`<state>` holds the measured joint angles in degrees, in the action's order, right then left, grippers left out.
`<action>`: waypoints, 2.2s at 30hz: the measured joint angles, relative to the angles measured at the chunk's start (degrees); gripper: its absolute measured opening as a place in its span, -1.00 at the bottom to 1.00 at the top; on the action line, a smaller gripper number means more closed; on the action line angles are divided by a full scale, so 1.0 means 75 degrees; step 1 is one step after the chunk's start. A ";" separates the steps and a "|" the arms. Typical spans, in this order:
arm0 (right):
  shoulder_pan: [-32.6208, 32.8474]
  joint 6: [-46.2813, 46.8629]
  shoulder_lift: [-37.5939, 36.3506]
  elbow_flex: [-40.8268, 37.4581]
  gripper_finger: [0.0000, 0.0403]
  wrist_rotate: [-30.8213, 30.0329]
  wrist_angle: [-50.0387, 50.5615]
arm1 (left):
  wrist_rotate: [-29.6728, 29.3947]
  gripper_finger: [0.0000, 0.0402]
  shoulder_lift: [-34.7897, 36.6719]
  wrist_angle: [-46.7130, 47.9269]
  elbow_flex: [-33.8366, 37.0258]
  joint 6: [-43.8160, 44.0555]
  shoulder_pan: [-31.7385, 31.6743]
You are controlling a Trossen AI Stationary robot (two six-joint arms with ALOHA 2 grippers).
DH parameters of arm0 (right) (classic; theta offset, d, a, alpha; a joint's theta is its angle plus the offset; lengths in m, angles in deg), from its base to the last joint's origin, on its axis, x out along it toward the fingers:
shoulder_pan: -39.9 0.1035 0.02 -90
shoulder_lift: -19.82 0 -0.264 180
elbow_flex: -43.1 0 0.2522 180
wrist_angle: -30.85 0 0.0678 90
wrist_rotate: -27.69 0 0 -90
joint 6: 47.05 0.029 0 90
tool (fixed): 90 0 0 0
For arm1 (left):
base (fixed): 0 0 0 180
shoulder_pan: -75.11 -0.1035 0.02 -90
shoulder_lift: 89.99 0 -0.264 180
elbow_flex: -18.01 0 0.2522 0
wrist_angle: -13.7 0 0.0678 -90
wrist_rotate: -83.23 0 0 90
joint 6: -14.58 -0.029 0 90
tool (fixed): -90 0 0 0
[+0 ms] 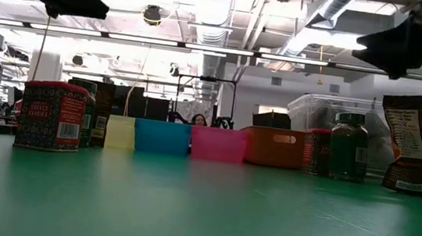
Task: Sort spices by type
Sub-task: Put the top left orange spice pack into the yellow bin
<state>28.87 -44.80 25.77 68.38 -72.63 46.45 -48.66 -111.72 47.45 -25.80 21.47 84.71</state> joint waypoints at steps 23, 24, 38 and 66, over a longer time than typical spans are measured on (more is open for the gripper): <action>0.0874 -0.0721 0.2454 0.0107 0.16 -0.0006 -0.1485 | 0.2875 -0.14 -0.3348 0.2678 -0.1552 -0.0124 -0.2527; 0.0874 -0.0712 0.2454 0.0107 0.16 -0.0006 -0.1484 | 0.3007 -0.14 -0.3402 0.2683 -0.1552 -0.0186 -0.2694; 0.0866 -0.0709 0.2454 0.0112 0.16 -0.0006 -0.1568 | 0.4700 -0.14 -0.3930 0.2696 -0.1454 -0.0865 -0.4396; 0.0807 -0.0420 0.2669 0.0115 0.16 -0.0006 -0.1565 | 0.4856 -1.00 -0.4750 0.2997 -0.3451 -0.2123 -0.4662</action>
<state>34.93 -47.95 45.79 69.24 -72.68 34.71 -12.24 -147.35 69.93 -51.68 5.55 49.74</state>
